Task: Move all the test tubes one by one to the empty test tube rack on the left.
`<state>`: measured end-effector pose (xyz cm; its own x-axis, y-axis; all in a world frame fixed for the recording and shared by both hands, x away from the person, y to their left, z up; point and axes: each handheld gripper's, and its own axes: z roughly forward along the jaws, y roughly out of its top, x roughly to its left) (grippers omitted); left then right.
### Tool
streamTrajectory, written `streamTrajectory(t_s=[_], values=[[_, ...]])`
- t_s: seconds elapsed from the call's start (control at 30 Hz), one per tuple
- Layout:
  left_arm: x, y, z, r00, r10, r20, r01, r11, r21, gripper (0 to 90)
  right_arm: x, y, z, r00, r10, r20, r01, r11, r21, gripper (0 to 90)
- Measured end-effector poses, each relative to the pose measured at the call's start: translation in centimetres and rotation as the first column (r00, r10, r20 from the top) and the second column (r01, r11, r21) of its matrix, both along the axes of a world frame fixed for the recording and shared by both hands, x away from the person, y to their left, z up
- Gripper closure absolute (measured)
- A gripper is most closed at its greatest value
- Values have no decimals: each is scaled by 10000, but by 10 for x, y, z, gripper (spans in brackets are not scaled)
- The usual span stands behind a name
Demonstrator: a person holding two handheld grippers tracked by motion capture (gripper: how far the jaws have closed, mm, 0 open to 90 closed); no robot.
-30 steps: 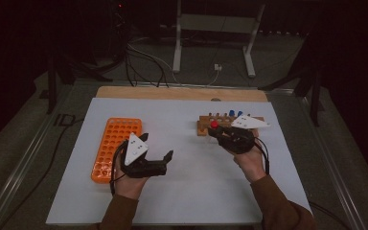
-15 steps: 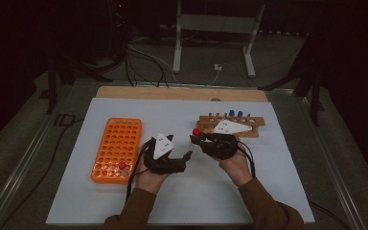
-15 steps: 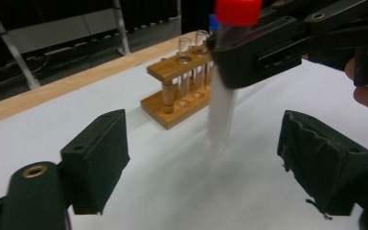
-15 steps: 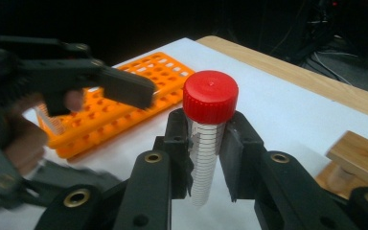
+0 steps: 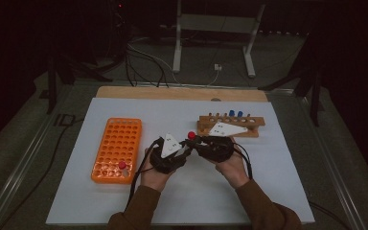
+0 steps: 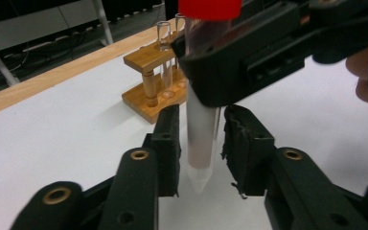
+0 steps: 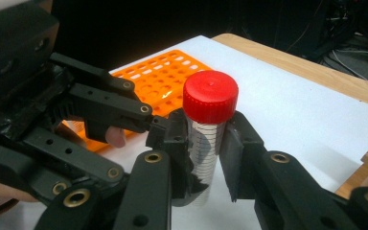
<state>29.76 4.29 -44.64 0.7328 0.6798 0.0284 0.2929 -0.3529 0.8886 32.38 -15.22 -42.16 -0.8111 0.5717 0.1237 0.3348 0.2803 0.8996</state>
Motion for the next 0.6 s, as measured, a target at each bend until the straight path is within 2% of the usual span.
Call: streamTrajectory(t_s=[0.03, 0.2, 0.27, 0.3, 0.33, 0.43, 0.47, 0.6], values=[[1, 0, 0, 10000, -3, 4, 3, 10000, 41, 726, 0, 1, 0, 10000, 63, 17, -63, 10000, -9, 743], [1, 1, -1, 10000, -95, -22, 95, 10000, 18, 750, 0, 1, -1, 10000, 81, -14, -81, 10000, -14, 740], [1, 1, -1, 10000, -30, -20, 30, 10000, 58, 752, -1, -1, 1, 9999, 133, 52, -134, 9998, 173, 601], [1, 2, 0, 10000, 23, -28, -23, 10000, 57, 752, -1, -1, 1, 9999, 133, 52, -134, 9998, 173, 601], [1, 4, 0, 10000, 59, -27, -59, 10000, 79, 752, -1, -3, 2, 9999, 150, 73, -151, 9995, 273, 546], [1, 9, 3, 9996, 264, -140, -266, 9995, -162, 752, 0, -10, 2, 9999, -10, 116, 7, 9997, 264, 374], [0, 11, 4, 9995, 296, -140, -300, 9993, -219, 752, 0, -10, 2, 9999, -10, 116, 7, 9997, 264, 374], [-2, 20, 10, 9991, 420, -112, -424, 9983, -395, 752, 1, -21, -1, 9991, -424, 48, 423, 9989, 185, 251]])
